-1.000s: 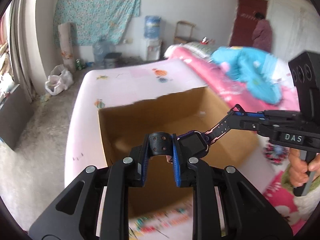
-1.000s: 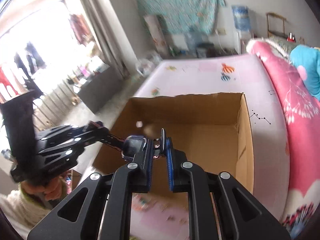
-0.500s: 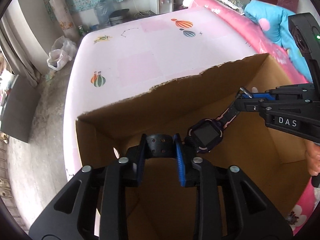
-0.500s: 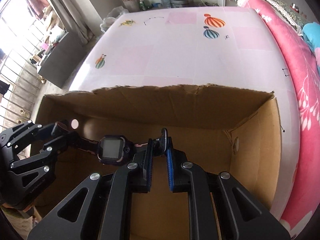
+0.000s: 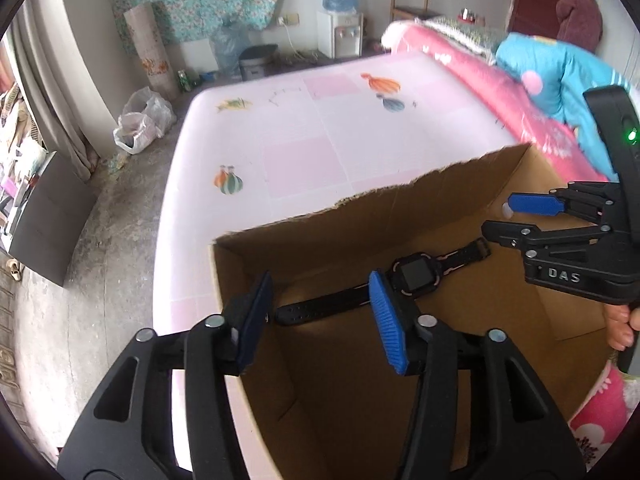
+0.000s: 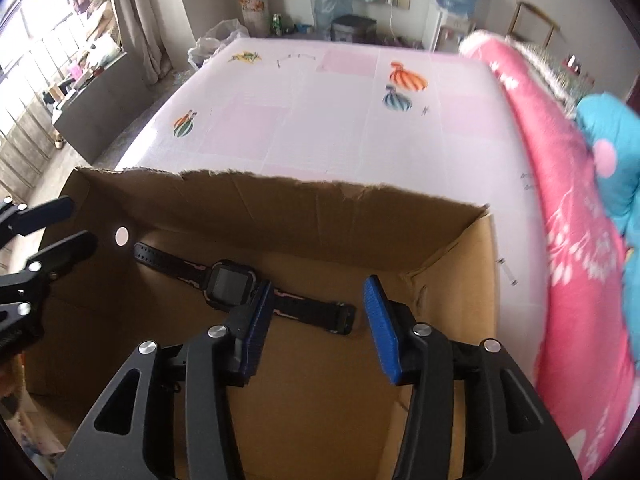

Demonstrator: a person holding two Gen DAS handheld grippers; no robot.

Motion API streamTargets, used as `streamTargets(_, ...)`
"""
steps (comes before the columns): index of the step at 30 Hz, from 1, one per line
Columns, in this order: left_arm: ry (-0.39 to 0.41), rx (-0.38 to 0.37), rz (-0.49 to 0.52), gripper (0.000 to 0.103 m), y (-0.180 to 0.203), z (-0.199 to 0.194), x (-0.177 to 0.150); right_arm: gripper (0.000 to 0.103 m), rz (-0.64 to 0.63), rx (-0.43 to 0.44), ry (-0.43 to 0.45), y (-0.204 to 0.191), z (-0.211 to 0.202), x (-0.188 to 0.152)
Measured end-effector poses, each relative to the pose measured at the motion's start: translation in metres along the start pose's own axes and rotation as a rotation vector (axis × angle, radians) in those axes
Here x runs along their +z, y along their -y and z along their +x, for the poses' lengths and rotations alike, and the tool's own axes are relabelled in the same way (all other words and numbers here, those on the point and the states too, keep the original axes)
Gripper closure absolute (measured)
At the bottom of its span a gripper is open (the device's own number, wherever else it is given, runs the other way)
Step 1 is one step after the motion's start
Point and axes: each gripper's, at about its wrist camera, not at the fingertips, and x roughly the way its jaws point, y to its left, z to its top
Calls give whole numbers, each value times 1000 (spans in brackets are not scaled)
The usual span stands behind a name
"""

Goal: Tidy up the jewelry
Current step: 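Open both grippers to drop the smartwatch into the box, then withdraw both grippers from the box back toward the bead bracelets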

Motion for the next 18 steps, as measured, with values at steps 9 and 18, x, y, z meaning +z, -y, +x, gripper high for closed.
streamTargets(9,165,-69,-31,19,-16,-92,-48,38,59,44,243,14,-94,-32)
streamTargets(18,47,-265,-143,9,-24,-115,-141,13,77,131,320,2,-146,-128)
